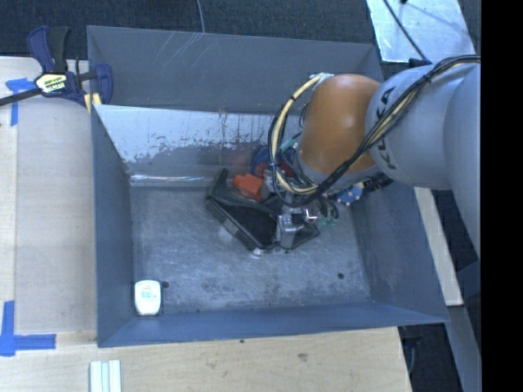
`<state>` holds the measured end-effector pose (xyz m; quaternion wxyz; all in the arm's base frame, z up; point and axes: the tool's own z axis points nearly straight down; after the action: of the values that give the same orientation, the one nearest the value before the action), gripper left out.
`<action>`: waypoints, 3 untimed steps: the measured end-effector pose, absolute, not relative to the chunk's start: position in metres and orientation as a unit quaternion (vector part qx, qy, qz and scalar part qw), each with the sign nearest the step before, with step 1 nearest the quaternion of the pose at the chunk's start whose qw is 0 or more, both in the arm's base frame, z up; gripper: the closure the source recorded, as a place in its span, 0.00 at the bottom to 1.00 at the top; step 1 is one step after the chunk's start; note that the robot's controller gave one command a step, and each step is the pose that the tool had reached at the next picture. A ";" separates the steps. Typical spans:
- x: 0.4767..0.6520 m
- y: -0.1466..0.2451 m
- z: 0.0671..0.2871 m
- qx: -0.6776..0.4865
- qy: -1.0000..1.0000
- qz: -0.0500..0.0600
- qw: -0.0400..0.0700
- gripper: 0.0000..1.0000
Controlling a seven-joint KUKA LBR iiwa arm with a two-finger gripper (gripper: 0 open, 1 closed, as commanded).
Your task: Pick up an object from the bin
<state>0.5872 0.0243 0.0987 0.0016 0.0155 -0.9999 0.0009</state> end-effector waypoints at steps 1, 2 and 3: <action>0.596 0.021 0.070 -0.282 -0.959 0.001 0.003 0.00; 0.596 0.021 0.070 -0.280 -0.960 0.001 0.004 0.00; 0.598 0.019 0.071 -0.281 -0.960 0.002 0.000 1.00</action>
Offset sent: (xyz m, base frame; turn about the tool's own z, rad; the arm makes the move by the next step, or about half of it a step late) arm 0.0103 -0.0028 -0.0287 0.6065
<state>0.5976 0.0194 0.0715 0.0003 -0.2806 -0.9598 0.0017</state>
